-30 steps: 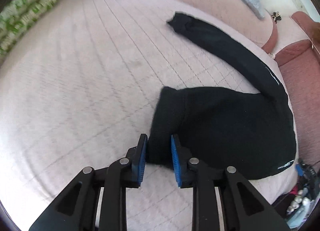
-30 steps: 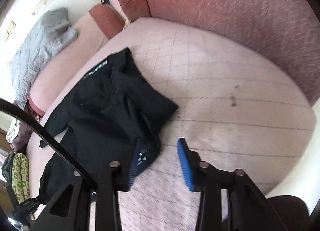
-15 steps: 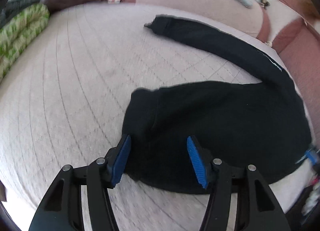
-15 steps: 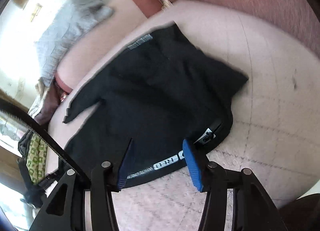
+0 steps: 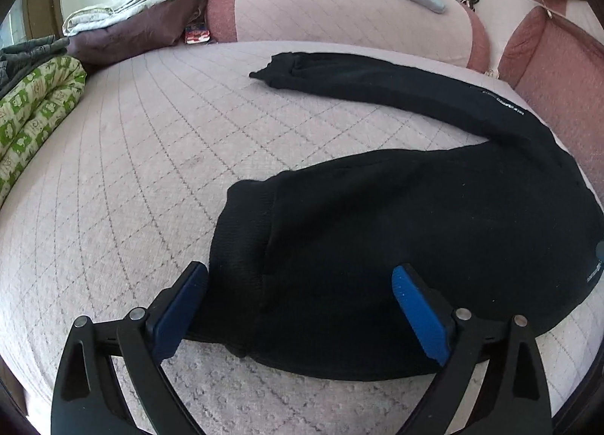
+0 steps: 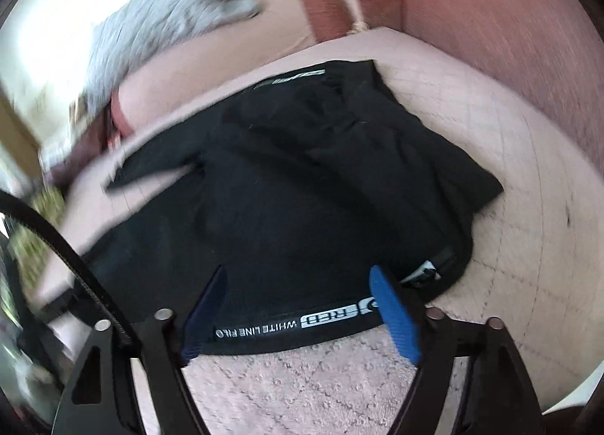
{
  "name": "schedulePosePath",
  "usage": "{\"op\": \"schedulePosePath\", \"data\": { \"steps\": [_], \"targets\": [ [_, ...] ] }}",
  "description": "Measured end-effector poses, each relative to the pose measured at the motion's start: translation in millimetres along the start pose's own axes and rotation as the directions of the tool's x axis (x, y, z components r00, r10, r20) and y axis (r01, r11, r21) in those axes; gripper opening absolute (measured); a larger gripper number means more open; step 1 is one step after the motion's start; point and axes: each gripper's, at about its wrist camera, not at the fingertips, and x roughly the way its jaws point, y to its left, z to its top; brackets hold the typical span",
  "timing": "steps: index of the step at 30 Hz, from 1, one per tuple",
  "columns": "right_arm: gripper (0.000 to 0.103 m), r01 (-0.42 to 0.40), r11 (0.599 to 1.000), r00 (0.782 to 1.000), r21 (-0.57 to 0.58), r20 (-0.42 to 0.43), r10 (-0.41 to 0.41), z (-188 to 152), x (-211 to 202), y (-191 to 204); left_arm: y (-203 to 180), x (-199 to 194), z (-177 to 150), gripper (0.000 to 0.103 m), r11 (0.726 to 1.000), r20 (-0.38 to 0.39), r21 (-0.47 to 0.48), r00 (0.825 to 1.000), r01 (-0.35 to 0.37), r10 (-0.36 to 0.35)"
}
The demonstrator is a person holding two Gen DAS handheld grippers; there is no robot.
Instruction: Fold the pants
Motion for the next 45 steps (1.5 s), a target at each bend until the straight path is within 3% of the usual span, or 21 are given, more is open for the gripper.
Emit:
{"op": "schedulePosePath", "data": {
  "steps": [4,7,9,11,14,18,22,25,30,34,36,39,45],
  "targets": [
    [0.094,0.136,0.968,0.988,-0.209,-0.050,-0.150,-10,15,32,-3,1,0,0.098,1.000,-0.014,0.013,1.000,-0.018,0.018],
    [0.093,0.171,0.965,0.979,-0.197,-0.077,-0.189,-8,12,36,-6,-2,-2,0.097,1.000,-0.005,0.011,1.000,-0.028,0.028],
    [0.085,0.148,0.977,0.984,-0.154,-0.076,-0.161,-5,1,35,-6,-9,-2,0.085,1.000,0.009,0.010,1.000,-0.028,0.028],
    [0.084,0.122,0.985,0.991,-0.125,-0.042,-0.128,0,-14,34,-5,-18,-3,0.080,1.000,0.041,0.002,0.999,-0.011,0.011],
    [0.085,0.094,0.987,0.996,-0.130,0.007,-0.094,9,-32,36,-1,-31,-2,0.080,1.000,0.082,-0.031,0.997,0.003,0.000],
    [0.085,0.055,0.986,0.998,-0.156,-0.006,-0.056,24,-32,40,10,-46,3,0.080,0.995,0.078,-0.090,0.996,0.052,-0.045],
    [0.085,0.024,0.987,0.999,-0.161,-0.029,-0.029,48,-21,32,21,-63,30,0.080,0.987,0.075,-0.113,0.991,0.116,-0.108],
    [0.085,0.013,0.989,1.000,-0.149,0.001,-0.013,74,-15,17,30,-60,62,0.080,0.984,0.053,-0.116,0.990,0.134,-0.129],
    [0.085,0.042,0.982,0.999,-0.184,0.033,-0.037,121,12,8,48,-19,124,0.080,0.983,0.000,-0.142,0.993,0.116,-0.118],
    [0.085,0.026,0.978,1.000,-0.207,0.010,-0.025,166,49,5,65,39,188,0.080,0.982,-0.049,-0.170,0.994,0.086,-0.096],
    [0.085,0.008,0.975,1.000,-0.221,-0.026,-0.014,188,72,6,74,70,218,0.080,0.972,-0.072,-0.208,0.989,0.108,-0.126],
    [0.085,-0.015,0.962,0.996,-0.273,-0.084,-0.009,217,110,12,76,103,246,0.080,0.968,-0.084,-0.225,0.987,0.113,-0.135],
    [0.084,-0.005,0.944,0.990,-0.331,-0.135,-0.042,257,173,27,62,164,270,0.080,0.987,-0.133,-0.132,0.985,0.097,-0.115]
  ]
}}
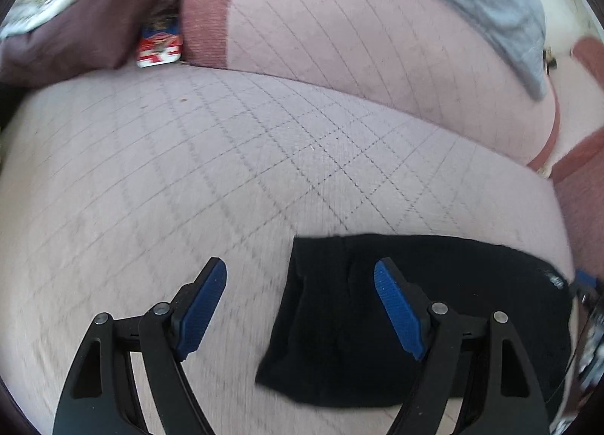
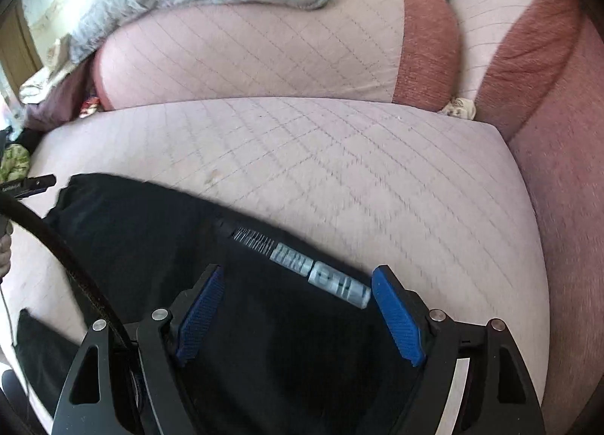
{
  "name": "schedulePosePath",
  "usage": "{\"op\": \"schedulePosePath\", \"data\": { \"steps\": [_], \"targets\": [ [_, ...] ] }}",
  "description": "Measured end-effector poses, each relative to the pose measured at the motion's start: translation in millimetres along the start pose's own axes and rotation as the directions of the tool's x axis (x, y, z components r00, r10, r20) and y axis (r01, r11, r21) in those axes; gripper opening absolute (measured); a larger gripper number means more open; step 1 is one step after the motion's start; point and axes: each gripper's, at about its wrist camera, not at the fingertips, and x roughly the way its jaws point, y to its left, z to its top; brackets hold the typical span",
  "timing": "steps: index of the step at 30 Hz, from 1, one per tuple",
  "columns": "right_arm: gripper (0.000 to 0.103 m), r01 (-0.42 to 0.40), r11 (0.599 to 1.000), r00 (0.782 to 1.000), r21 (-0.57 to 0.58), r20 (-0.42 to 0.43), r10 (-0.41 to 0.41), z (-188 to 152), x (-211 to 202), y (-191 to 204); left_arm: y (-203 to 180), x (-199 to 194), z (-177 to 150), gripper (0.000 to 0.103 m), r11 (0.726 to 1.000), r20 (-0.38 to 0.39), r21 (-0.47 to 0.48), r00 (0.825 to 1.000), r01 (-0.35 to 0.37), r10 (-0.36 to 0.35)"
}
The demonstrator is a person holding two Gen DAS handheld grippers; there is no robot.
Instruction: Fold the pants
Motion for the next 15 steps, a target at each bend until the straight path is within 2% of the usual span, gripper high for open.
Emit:
{"op": "schedulePosePath", "data": {
  "steps": [5,6,8,10,12,13,14,15],
  "targets": [
    [0.084,-0.018,0.999,0.999,-0.026,-0.032,0.017,22,35,-1,-14,29,8,0.082,0.997,-0.045,0.078,0.999,0.024,-0.020],
    [0.084,-0.023,0.999,0.999,-0.037,-0.041,0.021,26,43,-1,-18,33,10,0.091,0.996,-0.046,0.087,0.999,0.020,-0.016],
    [0.084,-0.013,0.998,0.998,-0.058,-0.064,0.009,30,57,2,-28,41,12,0.102,0.994,-0.042,0.107,0.999,0.011,-0.007],
    [0.084,0.002,0.997,0.996,-0.079,-0.091,-0.009,30,71,4,-40,48,11,0.103,0.989,-0.037,0.141,0.998,-0.040,0.046],
    [0.083,-0.008,0.998,0.997,-0.065,-0.074,0.003,27,72,5,-51,49,6,0.101,0.981,-0.031,0.188,0.998,-0.048,0.054],
    [0.068,-0.040,0.998,0.997,-0.058,-0.073,0.036,26,71,6,-55,47,4,0.095,0.978,-0.033,0.205,0.998,-0.042,0.050],
    [0.041,-0.072,0.996,0.995,-0.056,-0.071,0.068,24,68,8,-58,42,3,0.071,0.977,-0.028,0.211,0.999,-0.027,0.034],
    [0.025,-0.110,0.992,0.992,-0.058,-0.075,0.105,22,65,11,-60,38,3,0.029,0.976,-0.021,0.217,1.000,-0.014,0.019]
  ]
}}
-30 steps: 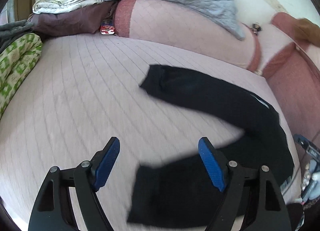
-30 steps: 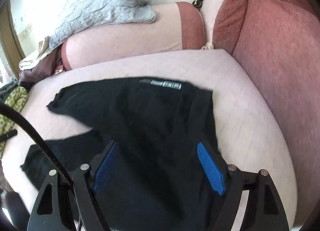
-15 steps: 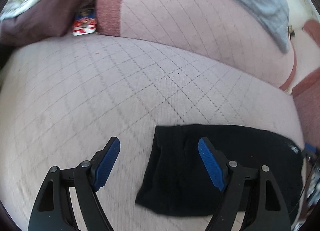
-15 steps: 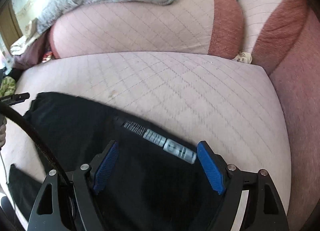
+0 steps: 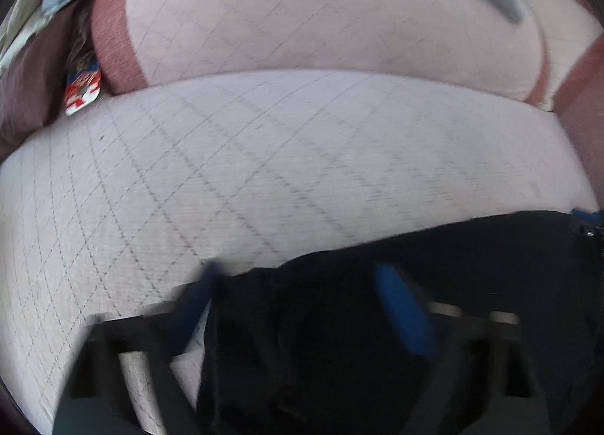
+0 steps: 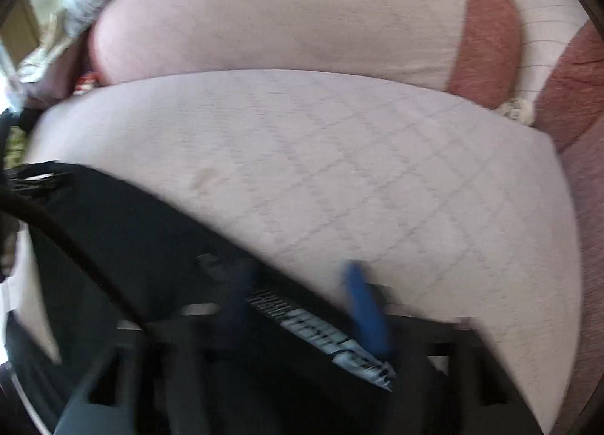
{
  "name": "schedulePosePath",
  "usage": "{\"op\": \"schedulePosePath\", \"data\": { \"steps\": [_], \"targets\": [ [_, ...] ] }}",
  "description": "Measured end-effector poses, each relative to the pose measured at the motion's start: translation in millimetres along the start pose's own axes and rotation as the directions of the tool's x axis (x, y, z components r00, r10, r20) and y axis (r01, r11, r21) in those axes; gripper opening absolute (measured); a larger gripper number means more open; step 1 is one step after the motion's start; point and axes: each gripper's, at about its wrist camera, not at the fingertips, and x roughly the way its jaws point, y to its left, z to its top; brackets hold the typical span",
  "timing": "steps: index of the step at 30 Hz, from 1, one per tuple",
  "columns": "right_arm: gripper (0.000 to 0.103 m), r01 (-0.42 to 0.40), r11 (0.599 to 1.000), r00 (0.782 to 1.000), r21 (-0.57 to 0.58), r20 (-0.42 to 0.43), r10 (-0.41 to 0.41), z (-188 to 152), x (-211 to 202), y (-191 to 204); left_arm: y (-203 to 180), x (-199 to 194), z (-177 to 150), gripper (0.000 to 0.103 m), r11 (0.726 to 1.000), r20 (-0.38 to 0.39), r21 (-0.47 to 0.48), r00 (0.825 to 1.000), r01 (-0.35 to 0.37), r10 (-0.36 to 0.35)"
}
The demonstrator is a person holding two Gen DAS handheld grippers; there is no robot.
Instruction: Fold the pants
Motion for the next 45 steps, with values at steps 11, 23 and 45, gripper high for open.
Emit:
{"op": "schedulePosePath", "data": {
  "steps": [11,23,45],
  "targets": [
    [0.004,0.078,0.997,0.994,-0.022,0.081,-0.076,-25,-68,40,-19,-103,-28,0.013,0.998,0.132,-0.007,0.989,0.068,-0.067],
    [0.002,0.027,0.999,0.992,0.023,0.126,-0.030,-177,-160,96,-34,-215,-186,0.014,0.997,0.233,0.072,0.972,0.027,-0.043],
    [0.040,-0.030,0.983,0.992,0.182,0.125,0.007,-294,-190,96,12,-201,-296,0.056,0.931,0.135,-0.322,0.981,0.174,-0.137]
  ]
}}
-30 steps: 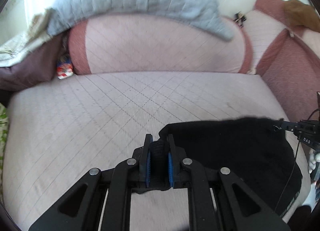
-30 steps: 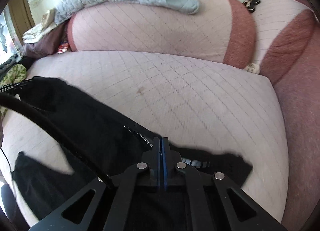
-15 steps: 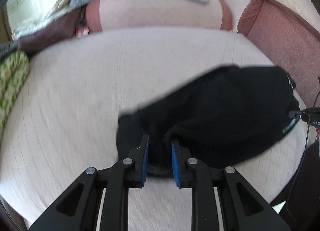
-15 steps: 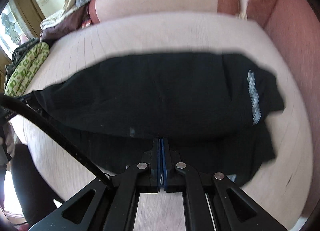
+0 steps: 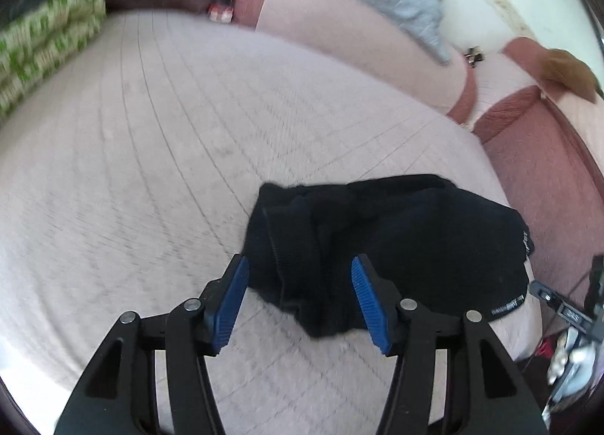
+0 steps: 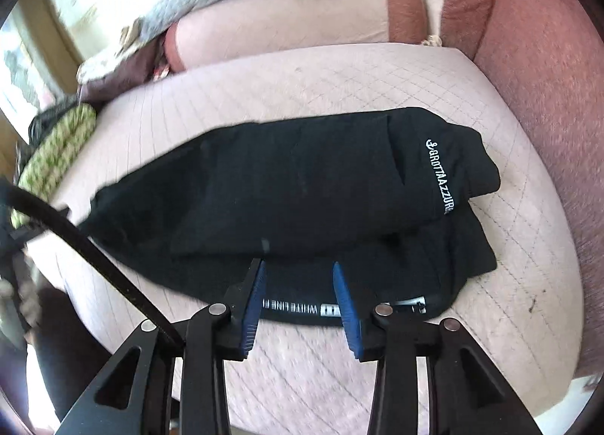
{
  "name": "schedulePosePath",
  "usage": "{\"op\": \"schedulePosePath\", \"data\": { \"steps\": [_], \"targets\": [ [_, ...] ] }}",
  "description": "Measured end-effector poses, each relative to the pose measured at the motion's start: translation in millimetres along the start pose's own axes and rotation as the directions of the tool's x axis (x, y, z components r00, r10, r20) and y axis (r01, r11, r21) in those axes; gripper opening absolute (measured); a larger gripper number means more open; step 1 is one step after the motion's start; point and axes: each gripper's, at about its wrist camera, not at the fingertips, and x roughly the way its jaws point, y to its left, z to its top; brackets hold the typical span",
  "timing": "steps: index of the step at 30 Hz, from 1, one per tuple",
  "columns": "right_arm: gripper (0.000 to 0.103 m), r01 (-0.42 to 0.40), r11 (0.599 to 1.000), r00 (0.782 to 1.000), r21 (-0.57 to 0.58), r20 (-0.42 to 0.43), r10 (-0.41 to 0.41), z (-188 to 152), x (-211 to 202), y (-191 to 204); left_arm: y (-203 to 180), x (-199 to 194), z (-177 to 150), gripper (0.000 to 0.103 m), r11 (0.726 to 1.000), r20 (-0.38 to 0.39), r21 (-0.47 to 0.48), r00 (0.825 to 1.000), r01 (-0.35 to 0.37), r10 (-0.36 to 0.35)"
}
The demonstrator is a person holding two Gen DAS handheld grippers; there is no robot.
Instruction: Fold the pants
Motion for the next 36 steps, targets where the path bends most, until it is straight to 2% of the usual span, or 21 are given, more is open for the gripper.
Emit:
{"op": "schedulePosePath", "data": {
  "steps": [2,4,5,6,7,11,14,17,19,20,21,22,23,24,25,29,33,34,35,36],
  "targets": [
    [0.040,-0.018,0.998,1.000,0.067,0.005,0.018,2,4,-6,-1,23,1,0.056,1.000,-0.038,-0.010,0.999,0.015,-0.016],
    [0.040,-0.055,0.983,0.998,0.173,0.024,0.052,0,3,-28,-7,37,5,0.055,1.000,-0.042,0.016,0.999,-0.006,0.006],
    [0.040,-0.066,0.972,0.998,0.224,0.036,0.059,-3,2,-42,-10,39,9,0.048,0.999,-0.037,0.032,0.999,-0.008,0.010],
    [0.040,-0.076,0.956,0.997,0.285,0.051,0.064,-6,-1,-57,-13,41,14,0.035,0.999,-0.037,0.045,0.999,-0.012,0.014],
    [0.040,-0.080,0.943,0.996,0.324,0.064,0.063,-9,-5,-69,-15,45,21,0.030,0.998,-0.041,0.058,0.999,-0.022,0.024],
    [0.041,-0.086,0.893,0.993,0.442,0.108,0.042,-11,-11,-104,-5,53,44,0.020,0.999,-0.019,0.032,1.000,-0.018,0.019],
    [0.041,-0.129,0.862,0.989,0.490,0.125,0.077,-7,0,-111,6,58,45,0.020,0.999,-0.009,-0.010,0.999,0.034,-0.034],
    [0.041,-0.130,0.840,0.990,0.526,0.120,0.077,3,22,-112,12,59,39,0.023,0.997,0.012,-0.025,0.997,0.075,-0.075],
    [0.043,-0.096,0.827,0.993,0.555,0.114,0.039,13,36,-116,17,60,38,0.036,0.992,0.004,-0.051,0.993,0.116,-0.116],
    [0.044,-0.084,0.820,0.993,0.567,0.112,0.025,17,41,-117,20,60,37,0.048,0.988,0.003,-0.061,0.990,0.141,-0.141],
    [0.046,-0.085,0.806,0.993,0.586,0.116,0.020,19,46,-119,21,60,38,0.051,0.985,0.005,-0.065,0.987,0.163,-0.163],
    [0.044,-0.084,0.796,0.993,0.600,0.115,0.018,22,50,-119,17,60,38,0.050,0.987,0.002,-0.043,0.988,0.152,-0.152],
    [0.025,-0.087,0.795,0.993,0.601,0.119,0.019,24,51,-117,13,60,38,0.039,0.990,-0.004,-0.018,0.990,0.140,-0.140],
    [0.015,-0.092,0.801,0.991,0.592,0.129,0.018,27,49,-114,12,60,38,0.020,0.993,-0.008,0.001,0.993,0.115,-0.115],
    [0.015,-0.087,0.807,0.991,0.584,0.135,0.009,27,44,-110,12,61,40,0.020,0.994,-0.013,-0.001,0.993,0.113,-0.113],
    [0.014,-0.094,0.834,0.987,0.544,0.161,0.005,21,13,-91,36,52,44,0.018,0.974,0.000,-0.104,0.979,0.203,-0.204],
    [0.013,-0.106,0.820,0.985,0.562,0.170,0.010,-6,-17,-85,40,51,44,0.020,0.972,0.006,-0.122,0.979,0.201,-0.202],
    [0.014,-0.084,0.822,0.988,0.564,0.152,-0.004,-11,-16,-86,40,53,43,0.022,0.973,0.000,-0.125,0.981,0.192,-0.194],
    [0.019,-0.045,0.830,0.993,0.555,0.115,-0.023,-14,-11,-88,41,54,42,0.025,0.975,-0.003,-0.127,0.983,0.184,-0.186],
    [0.022,0.025,0.844,0.998,0.536,0.033,-0.051,-17,3,-92,41,54,42,0.027,0.976,0.001,-0.131,0.984,0.176,-0.177]
  ]
}}
